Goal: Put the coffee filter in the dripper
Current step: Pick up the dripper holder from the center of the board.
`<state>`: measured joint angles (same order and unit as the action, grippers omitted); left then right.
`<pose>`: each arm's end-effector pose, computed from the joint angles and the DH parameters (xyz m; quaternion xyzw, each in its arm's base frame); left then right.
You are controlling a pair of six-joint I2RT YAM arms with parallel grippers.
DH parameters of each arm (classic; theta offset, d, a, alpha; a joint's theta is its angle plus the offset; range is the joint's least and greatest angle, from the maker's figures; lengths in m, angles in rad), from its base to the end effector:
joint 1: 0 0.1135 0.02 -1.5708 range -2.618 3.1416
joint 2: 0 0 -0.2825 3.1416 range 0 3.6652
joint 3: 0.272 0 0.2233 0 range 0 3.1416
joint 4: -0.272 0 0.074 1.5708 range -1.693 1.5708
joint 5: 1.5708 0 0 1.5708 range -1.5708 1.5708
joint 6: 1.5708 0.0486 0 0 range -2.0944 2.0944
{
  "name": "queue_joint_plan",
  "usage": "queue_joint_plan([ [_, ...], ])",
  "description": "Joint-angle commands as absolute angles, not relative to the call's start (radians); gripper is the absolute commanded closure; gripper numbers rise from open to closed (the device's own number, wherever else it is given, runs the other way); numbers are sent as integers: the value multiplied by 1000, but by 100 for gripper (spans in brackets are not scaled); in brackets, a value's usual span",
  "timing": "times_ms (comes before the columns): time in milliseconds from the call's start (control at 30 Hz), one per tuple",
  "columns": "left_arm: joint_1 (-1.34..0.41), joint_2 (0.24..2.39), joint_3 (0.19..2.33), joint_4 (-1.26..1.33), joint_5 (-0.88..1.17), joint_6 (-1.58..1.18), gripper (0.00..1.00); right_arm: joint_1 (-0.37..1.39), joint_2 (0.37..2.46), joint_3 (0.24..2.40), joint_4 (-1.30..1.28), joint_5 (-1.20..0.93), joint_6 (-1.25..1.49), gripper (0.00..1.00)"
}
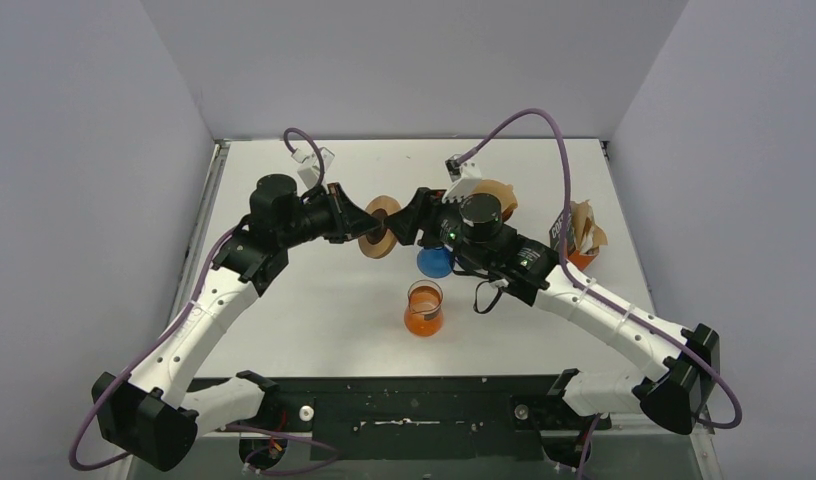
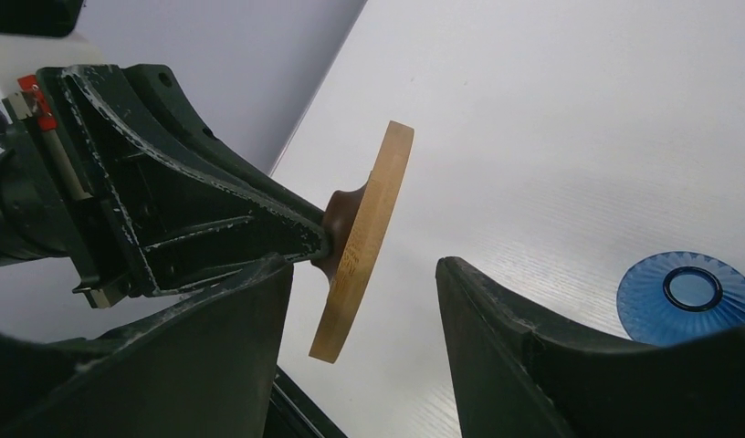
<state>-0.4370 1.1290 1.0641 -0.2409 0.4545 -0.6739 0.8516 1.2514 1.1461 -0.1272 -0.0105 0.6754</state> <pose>0.1993 -0.1167 0.3794 0.0394 0.7960 -0.4581 0.3936 0.1780 0.2041 0.3905 -0.0722 0.7810 0.4319 0.4453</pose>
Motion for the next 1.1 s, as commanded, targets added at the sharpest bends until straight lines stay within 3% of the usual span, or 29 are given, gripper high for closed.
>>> queue_joint_plan([
  [0, -431, 1095, 1071, -156, 487, -662, 100, 853, 1262, 1176, -35, 8, 713, 41],
  [300, -431, 1095, 1068, -149, 488, -658, 100, 853, 1296, 1182, -18, -25, 735, 54],
  [533, -431, 1096, 1060, -146, 488, -661, 100, 854, 1294, 1166, -8, -26, 744, 100],
  [700, -431, 1099, 1061, -158, 492, -660, 100, 853, 1293, 1156, 27, -29, 749, 100],
  [867, -430, 1094, 1081, -208, 477, -642, 73, 853, 1285, 1145, 26, -28, 733, 100],
  [1067, -421, 1083, 1104, -263, 468, -632, 56, 851, 1256, 1123, 4, -16, 648, 100],
])
